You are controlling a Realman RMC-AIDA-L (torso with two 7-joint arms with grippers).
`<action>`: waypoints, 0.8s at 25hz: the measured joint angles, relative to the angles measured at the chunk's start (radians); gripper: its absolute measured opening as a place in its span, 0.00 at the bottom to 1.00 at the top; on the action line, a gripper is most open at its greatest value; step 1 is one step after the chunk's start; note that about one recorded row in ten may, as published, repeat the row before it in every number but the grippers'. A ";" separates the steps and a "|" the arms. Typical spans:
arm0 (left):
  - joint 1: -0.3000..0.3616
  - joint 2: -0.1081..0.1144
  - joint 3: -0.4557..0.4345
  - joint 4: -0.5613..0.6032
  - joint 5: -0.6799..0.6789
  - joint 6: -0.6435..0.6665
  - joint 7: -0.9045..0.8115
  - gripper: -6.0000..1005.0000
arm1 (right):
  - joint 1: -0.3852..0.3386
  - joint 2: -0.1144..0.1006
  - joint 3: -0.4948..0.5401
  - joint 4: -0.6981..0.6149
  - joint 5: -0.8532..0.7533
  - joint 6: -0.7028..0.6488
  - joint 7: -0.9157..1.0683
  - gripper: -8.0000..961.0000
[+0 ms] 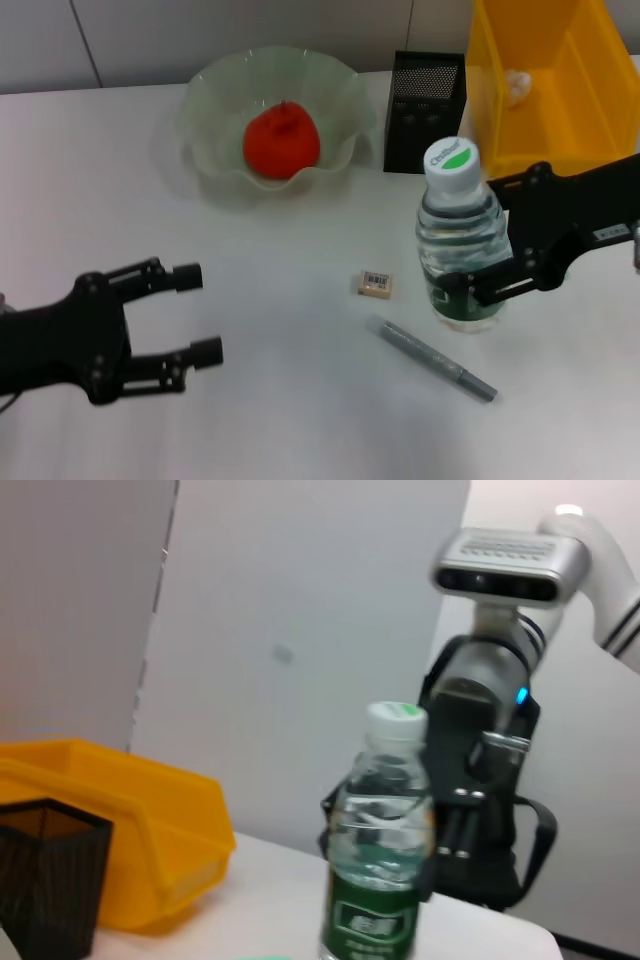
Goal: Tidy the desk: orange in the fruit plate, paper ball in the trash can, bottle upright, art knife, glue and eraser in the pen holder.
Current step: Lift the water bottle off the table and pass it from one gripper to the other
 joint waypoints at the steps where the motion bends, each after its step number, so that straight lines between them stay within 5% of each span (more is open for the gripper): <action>1: -0.011 -0.004 -0.029 0.000 0.000 -0.003 -0.015 0.75 | -0.002 -0.001 0.014 0.014 0.021 -0.003 -0.024 0.80; 7: -0.063 -0.012 -0.094 -0.003 0.000 -0.012 -0.063 0.75 | 0.041 -0.002 0.065 0.195 0.080 0.005 -0.182 0.80; 20: -0.180 -0.025 -0.121 -0.099 0.003 -0.106 -0.055 0.74 | 0.261 -0.003 0.078 0.561 0.102 0.100 -0.377 0.80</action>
